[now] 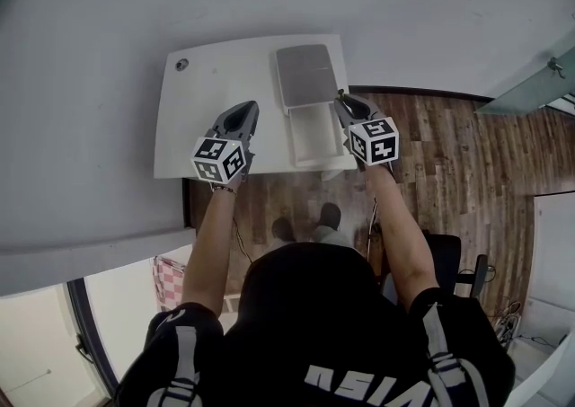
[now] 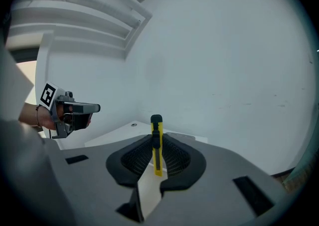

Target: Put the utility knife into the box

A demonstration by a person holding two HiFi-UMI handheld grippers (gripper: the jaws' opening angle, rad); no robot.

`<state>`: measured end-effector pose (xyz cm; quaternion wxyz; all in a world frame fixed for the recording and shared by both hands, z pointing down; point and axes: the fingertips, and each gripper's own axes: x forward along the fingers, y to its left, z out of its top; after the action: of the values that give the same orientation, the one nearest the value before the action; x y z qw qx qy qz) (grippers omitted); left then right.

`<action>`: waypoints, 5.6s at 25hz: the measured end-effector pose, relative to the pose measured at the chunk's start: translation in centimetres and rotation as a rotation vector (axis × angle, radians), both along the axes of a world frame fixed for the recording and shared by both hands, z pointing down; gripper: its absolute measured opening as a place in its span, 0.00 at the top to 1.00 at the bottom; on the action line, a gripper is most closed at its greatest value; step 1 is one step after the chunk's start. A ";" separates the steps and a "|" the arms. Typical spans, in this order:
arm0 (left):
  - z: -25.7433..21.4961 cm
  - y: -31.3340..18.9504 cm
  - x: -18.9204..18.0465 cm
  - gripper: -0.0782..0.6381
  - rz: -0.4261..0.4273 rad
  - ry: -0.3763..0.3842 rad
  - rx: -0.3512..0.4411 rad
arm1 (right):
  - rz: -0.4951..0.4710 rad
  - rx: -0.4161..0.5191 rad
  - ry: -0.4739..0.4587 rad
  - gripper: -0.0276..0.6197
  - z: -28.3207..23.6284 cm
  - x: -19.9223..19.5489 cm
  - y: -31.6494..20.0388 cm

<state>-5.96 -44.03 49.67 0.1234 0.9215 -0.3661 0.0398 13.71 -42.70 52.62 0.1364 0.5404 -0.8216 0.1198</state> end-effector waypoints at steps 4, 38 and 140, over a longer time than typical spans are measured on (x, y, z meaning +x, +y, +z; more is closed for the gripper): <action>-0.1 -0.3 1.2 0.86 -0.008 -0.010 0.001 | -0.012 -0.002 -0.009 0.84 0.1 1.2 -0.6; 2.6 -1.1 3.1 0.86 -0.036 -0.048 -0.045 | -0.073 -0.087 -0.015 0.84 4.5 1.7 -2.5; 7.3 -6.5 -0.6 0.86 -0.041 -0.007 -0.121 | 0.008 -0.326 0.056 0.89 15.1 -2.2 -6.3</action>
<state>-6.53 -50.51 56.96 0.1784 0.9044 -0.3825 0.0624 11.46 -48.99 67.74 0.2450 0.5172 -0.7850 0.2370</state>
